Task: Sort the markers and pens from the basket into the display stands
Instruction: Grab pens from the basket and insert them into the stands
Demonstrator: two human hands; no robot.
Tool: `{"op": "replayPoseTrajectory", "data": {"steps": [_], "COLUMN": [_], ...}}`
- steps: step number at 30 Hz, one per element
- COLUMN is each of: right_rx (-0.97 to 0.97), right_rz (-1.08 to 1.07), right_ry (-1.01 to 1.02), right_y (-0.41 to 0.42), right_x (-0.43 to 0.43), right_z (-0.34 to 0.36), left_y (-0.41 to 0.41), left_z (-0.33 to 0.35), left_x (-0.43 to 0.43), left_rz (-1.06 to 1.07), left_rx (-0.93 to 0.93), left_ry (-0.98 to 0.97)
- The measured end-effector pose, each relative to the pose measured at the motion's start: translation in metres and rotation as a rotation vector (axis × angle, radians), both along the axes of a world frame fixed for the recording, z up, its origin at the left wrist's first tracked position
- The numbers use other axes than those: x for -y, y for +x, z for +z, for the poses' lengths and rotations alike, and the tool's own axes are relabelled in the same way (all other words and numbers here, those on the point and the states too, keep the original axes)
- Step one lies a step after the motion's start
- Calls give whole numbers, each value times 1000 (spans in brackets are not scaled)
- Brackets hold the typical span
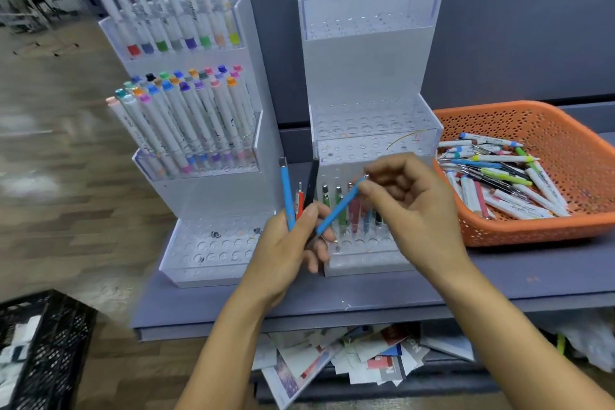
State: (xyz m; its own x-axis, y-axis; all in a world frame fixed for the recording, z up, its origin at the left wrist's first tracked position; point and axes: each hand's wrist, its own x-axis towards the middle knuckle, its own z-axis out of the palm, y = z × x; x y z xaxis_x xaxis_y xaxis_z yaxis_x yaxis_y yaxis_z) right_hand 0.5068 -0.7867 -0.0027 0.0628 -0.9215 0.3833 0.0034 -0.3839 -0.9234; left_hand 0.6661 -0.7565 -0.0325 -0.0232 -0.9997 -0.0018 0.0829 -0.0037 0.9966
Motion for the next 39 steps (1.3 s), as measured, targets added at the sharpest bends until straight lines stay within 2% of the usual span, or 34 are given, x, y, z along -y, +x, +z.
{"op": "replayPoseTrajectory", "data": {"steps": [3,6,11,16,21,23,25,27,29,33,36,39], "right_rx": [53,-101,-440,-555,-859,-910,-865,-732,-553,-181,-68,-51], "right_rz": [-76,-128,-165,-130,-135,-140,-138,-133,-87,154,101,-60], "right_ry": [-66,-171,-363,-409,-441,-458,-461,-398,-275,13,-25,-131], "right_y": [-3,0,10,14,17,17,17,17,17,21,18,4], "right_x": [8,12,12,11,16,16,16,14,9,1,0,4], "right_z": [12,11,-2,-11,-23,-24,-22,-15,-7,2,11,18], "left_y": [14,22,21,23,22,22,23,23,21,14,13,17], "left_z": [-2,-4,-3,-4,-4,-2,-1,2,5,8,6,2], "left_x": [2,1,2,1,1,0,-1,-4,-7,-11,-9,-6], "left_rz": [173,252,243,224,199,178,145,88,-16,-205,-187,-29], "left_rx": [87,101,99,114,148,147,152,162,171,243,215,243], "left_ry": [11,48,49,45,34,39,32,13,-10,-36,-20,-26]}}
